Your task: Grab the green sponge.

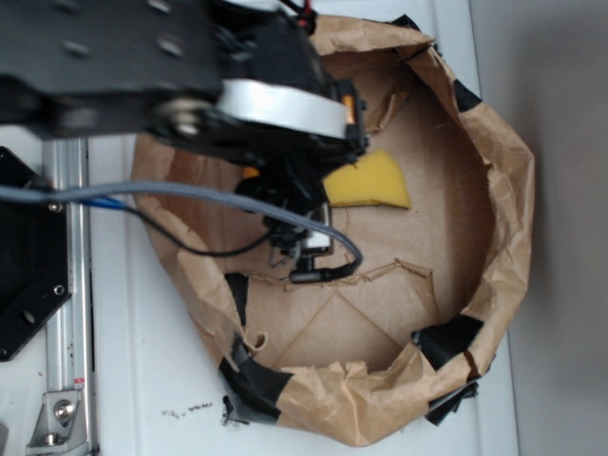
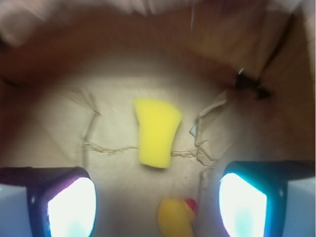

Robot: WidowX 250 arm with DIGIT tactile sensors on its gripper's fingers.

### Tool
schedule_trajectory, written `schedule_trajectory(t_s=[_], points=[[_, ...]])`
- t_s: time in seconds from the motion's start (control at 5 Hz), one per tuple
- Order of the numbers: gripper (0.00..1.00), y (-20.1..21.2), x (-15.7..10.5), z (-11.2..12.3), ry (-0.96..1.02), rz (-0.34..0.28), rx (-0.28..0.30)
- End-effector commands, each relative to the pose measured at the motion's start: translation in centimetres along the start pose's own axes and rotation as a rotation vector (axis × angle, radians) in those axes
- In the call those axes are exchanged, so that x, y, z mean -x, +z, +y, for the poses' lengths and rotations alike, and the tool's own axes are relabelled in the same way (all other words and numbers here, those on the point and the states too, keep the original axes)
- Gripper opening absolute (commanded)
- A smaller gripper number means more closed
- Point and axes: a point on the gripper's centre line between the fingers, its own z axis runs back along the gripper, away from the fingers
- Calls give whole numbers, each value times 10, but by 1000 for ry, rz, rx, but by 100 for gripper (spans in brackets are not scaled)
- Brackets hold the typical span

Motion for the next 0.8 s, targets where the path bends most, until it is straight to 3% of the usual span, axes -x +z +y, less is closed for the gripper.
schedule_trajectory(t_s=[0.0,0.2,0.4,0.6], points=[[100,-62,-31,-12,-183,56,5],[86,-77,-35,-8,-175,109,10],[0,-64,-35,-6,-159,81,51],[0,-18,-43,-10,-193,35,29]])
